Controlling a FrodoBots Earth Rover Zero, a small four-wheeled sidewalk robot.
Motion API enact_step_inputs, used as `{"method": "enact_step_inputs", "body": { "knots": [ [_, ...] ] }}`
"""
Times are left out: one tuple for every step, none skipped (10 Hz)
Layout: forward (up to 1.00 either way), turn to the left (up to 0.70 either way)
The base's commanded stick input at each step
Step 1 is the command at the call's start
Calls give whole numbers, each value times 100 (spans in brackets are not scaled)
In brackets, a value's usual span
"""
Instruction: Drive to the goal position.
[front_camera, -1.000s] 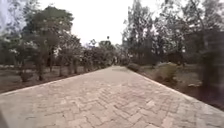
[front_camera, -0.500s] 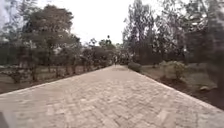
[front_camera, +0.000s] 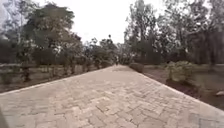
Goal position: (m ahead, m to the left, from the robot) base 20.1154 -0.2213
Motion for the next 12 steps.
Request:
{"method": "enact_step_inputs", "body": {
  "knots": [
    [70,0],
    [70,0],
    [70,0],
    [70,0],
    [70,0],
    [70,0],
    [70,0],
    [70,0],
    [70,0],
    [70,0],
    [70,0],
    [70,0]
  ]
}}
